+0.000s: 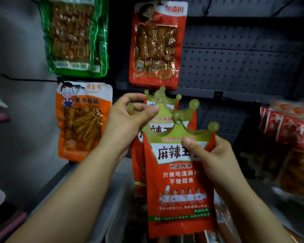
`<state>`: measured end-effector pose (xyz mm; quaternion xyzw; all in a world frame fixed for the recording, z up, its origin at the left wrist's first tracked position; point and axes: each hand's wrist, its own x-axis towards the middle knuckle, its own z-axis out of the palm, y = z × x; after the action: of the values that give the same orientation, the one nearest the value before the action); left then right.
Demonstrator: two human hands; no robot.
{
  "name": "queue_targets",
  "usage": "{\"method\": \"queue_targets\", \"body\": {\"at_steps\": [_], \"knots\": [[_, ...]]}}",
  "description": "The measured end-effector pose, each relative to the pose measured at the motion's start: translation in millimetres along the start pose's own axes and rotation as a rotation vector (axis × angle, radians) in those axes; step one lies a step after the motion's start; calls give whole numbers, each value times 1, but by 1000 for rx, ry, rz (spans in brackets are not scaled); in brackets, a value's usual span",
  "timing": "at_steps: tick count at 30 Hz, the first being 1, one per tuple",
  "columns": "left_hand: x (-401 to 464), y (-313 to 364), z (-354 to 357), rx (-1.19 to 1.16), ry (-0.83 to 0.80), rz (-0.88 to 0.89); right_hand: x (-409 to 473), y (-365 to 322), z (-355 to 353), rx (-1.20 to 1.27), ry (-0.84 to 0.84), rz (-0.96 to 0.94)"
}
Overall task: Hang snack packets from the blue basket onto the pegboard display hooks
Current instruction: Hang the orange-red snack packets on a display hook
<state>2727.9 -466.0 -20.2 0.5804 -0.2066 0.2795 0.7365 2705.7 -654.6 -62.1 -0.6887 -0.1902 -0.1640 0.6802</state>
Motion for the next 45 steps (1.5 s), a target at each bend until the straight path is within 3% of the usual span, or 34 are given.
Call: {"method": "queue_targets", "body": {"at_steps": [6,29,36,40,45], "knots": [[15,10,-15,6,75,57,16,-5,19,4,-53,-37],[31,9,-9,55,79,-61,24,-4,25,19,-24,3],[37,24,-12,389,-40,151,23,-12,26,63,-27,-35],[43,28,-12,416,-120,98,24,-10,25,66,-16,-3],[48,21,-14,374,-108,1,27,-3,25,54,-26,54]]}}
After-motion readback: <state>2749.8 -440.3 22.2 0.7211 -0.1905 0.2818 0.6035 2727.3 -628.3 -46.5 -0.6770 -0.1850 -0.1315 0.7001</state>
